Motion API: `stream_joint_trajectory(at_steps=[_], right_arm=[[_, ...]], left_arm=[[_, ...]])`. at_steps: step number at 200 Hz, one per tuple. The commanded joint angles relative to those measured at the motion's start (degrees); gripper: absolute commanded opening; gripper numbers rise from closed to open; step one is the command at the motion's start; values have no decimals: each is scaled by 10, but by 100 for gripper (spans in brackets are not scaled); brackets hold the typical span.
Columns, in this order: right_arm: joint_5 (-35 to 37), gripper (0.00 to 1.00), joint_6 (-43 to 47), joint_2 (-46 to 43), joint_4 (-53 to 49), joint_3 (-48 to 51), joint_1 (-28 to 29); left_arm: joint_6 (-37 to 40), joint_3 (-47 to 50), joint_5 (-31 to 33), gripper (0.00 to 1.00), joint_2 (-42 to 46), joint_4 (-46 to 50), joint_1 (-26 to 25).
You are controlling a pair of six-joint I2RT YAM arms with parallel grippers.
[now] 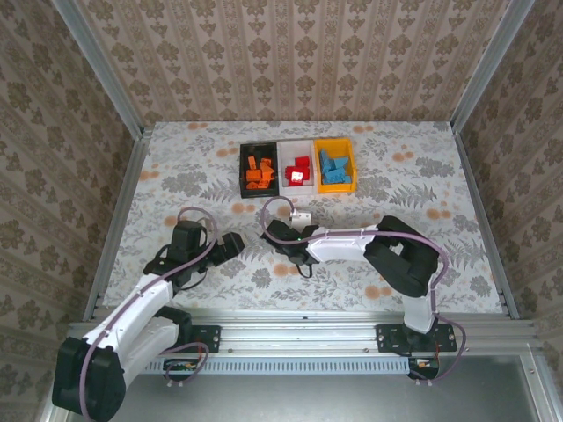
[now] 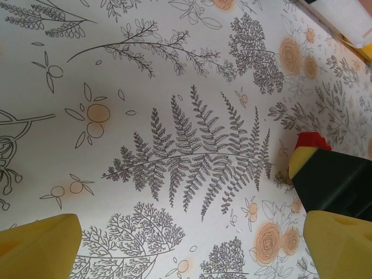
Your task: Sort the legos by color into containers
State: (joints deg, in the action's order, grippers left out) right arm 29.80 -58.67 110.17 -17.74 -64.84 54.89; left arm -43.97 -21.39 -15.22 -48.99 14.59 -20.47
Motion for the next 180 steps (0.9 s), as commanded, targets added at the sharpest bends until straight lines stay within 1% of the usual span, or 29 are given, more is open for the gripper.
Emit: stream_joint_trajectory(at_steps=[1, 13, 41, 56, 74, 96, 107, 117, 130, 141, 162, 180], right_arm=[[23, 65, -23, 20, 8, -19, -6], [25, 59, -18, 24, 15, -22, -8], [37, 35, 4, 23, 29, -25, -7], [44, 28, 22, 16, 32, -27, -6], [57, 25, 50, -2, 36, -29, -7], [92, 23, 107, -34, 30, -43, -11], [98, 23, 146, -50, 34, -53, -22], [89, 23, 181, -59, 37, -68, -45], [53, 23, 225, -60, 43, -94, -83], [-7, 23, 263, -45, 39, -134, -119], [-62, 23, 310, 25, -22, -247, -171], [-89, 22, 329, 86, -50, -329, -195]], left_arm=[[8, -9, 5, 100, 2, 5, 8], [8, -9, 6, 100, 1, 5, 8], [12, -12, 6, 100, -5, 7, 11], [14, -15, 4, 100, -10, 6, 12], [12, -19, 1, 100, -17, 4, 13], [13, -27, -1, 100, -23, 4, 13], [15, -31, -1, 100, -24, 5, 13], [18, -37, 0, 100, -24, 8, 14], [22, -43, 1, 100, -26, 12, 14], [25, -47, 3, 100, -27, 17, 16], [28, -53, 3, 100, -30, 20, 20], [31, -58, -1, 100, -37, 18, 23]])
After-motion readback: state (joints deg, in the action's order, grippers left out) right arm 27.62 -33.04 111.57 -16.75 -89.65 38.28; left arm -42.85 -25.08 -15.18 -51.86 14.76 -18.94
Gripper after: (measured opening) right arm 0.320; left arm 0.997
